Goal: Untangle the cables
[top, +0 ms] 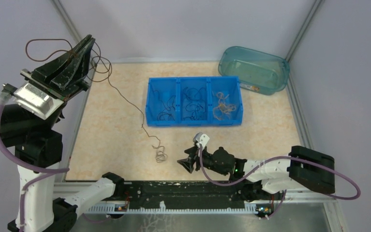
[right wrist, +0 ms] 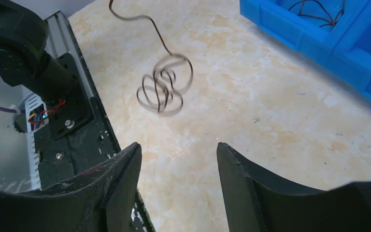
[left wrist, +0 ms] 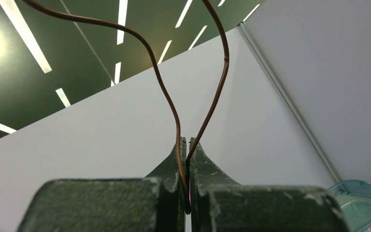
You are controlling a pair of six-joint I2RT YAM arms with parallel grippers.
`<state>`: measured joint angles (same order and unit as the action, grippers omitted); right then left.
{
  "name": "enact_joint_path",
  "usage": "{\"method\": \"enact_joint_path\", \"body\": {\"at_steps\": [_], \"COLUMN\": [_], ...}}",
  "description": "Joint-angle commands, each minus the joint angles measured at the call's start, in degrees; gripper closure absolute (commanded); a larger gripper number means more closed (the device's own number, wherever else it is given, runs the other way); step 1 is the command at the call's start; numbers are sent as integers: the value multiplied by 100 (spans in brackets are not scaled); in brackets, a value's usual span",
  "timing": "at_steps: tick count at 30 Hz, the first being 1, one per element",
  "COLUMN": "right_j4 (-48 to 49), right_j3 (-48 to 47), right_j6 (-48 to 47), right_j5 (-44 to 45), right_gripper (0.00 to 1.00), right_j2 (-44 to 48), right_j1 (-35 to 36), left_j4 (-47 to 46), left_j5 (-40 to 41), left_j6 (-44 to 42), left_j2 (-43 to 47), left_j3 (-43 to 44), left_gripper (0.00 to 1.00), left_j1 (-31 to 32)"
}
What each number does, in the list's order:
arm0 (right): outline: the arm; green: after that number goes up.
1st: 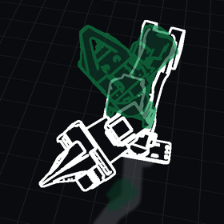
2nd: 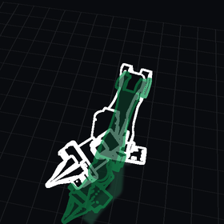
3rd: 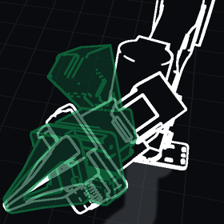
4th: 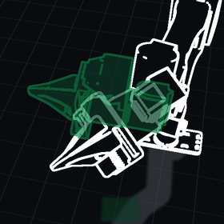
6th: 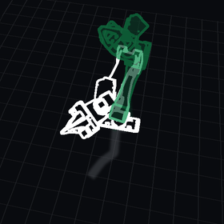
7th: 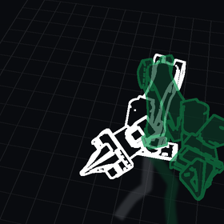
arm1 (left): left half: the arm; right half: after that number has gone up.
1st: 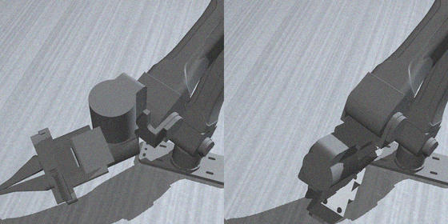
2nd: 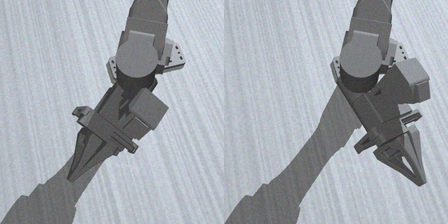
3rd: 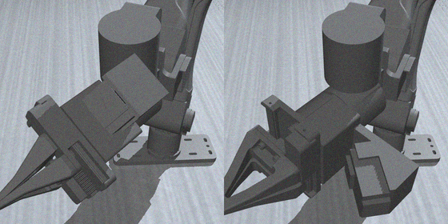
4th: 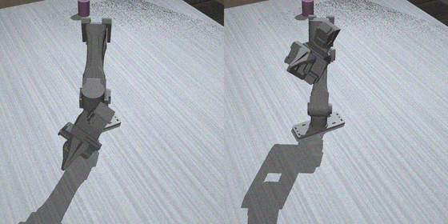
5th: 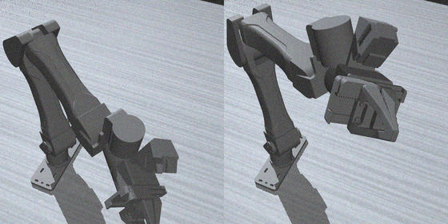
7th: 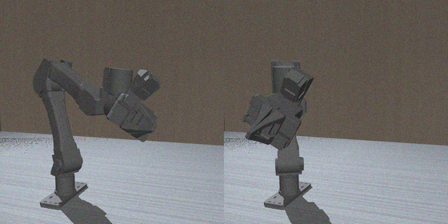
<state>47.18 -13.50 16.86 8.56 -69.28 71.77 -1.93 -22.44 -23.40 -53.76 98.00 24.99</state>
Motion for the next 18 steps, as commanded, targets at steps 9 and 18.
{"method": "enact_joint_path", "body": {"at_steps": [9,18], "right_j4": [-111,334], "right_j3": [-1300,-3183], "right_j6": [-1010,-1224], "right_j5": [-20,-873], "right_gripper": [16,11], "right_j2": [409,-1296], "right_j1": [-4,6], "left_j4": [105,262], "left_j5": [-603,-620], "left_j6": [438,361], "left_j2": [-117,-117], "left_j3": [368,426], "left_gripper": [100,100], "left_j1": [4,0]}}
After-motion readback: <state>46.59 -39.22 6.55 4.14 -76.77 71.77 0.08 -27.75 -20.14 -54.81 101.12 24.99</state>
